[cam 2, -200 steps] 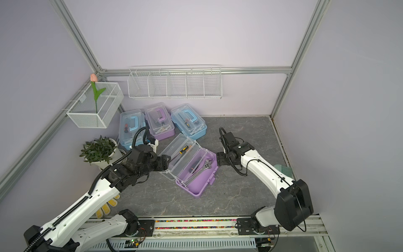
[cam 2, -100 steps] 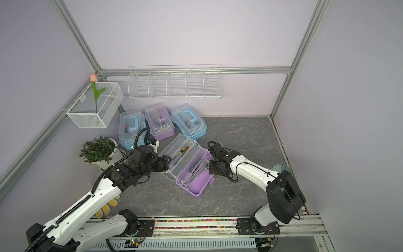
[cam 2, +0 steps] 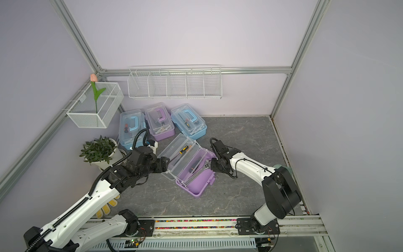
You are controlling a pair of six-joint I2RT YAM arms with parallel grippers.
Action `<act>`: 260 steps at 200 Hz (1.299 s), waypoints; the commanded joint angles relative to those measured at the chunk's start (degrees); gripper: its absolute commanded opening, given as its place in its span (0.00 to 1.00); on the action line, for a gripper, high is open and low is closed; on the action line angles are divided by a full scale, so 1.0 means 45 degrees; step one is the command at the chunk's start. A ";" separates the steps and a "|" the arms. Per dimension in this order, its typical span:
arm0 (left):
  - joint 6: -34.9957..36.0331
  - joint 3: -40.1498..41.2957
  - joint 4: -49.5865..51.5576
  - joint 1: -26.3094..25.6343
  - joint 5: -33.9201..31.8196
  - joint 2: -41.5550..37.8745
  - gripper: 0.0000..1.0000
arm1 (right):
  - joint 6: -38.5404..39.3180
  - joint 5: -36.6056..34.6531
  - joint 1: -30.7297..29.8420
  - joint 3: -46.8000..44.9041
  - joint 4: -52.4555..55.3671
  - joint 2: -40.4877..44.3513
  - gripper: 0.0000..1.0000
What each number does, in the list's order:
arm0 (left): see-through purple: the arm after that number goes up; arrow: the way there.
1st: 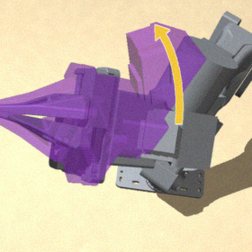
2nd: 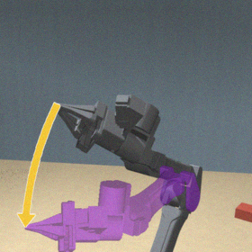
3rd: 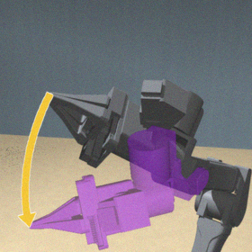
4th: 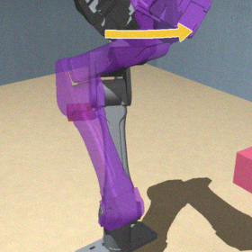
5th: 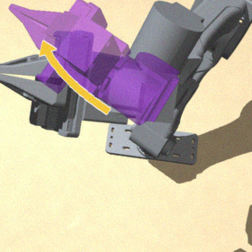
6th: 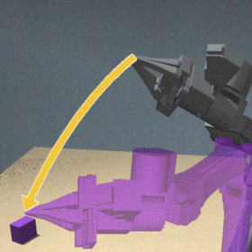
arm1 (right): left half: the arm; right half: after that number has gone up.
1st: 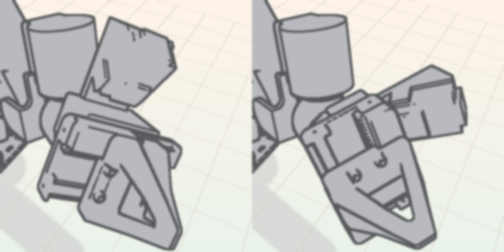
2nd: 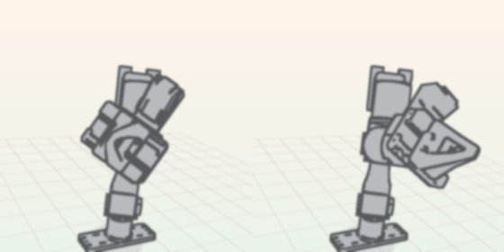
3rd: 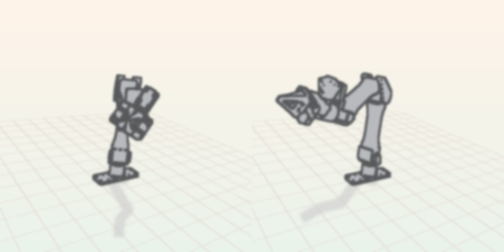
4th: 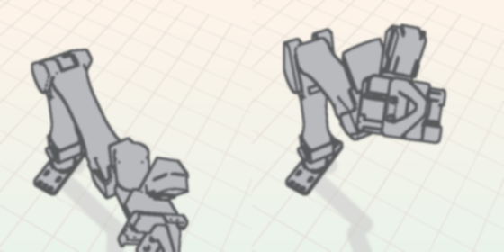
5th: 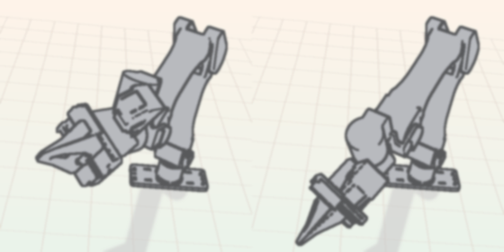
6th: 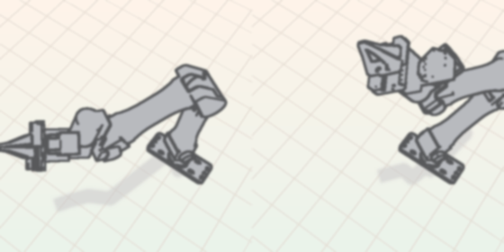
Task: Close toolboxes
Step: Adjust the toolbox at the center of the board.
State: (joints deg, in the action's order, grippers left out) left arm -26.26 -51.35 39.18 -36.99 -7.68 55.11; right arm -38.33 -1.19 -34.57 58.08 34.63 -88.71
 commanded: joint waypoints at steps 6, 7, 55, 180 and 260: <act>0.0074 -0.0578 0.0579 0.0164 -0.0260 -0.0299 0.74 | 0.1814 -0.0381 0.0957 0.0069 0.1112 0.0336 0.22; 0.0074 -0.0579 0.0585 0.0169 -0.0253 -0.0296 0.73 | 0.1874 -0.0390 0.0979 0.0084 0.1122 0.0327 0.21; -0.0024 -0.0697 0.0544 0.0378 0.0089 0.0157 0.74 | 0.4442 -0.0164 0.2001 0.0911 0.1663 -0.0002 0.11; -0.1913 0.1724 -0.1226 0.1912 0.3717 0.1481 0.67 | 0.4043 0.3765 0.3684 0.0992 0.0989 0.0460 0.49; -0.2977 0.4446 -0.3726 0.1888 0.6113 0.1950 0.56 | 0.3465 0.6237 0.4986 -0.0422 -0.0827 0.1127 0.57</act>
State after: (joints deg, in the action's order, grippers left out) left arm -35.92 -35.46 29.82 -28.60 14.74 63.75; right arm -22.33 21.89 -12.56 57.08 34.06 -82.87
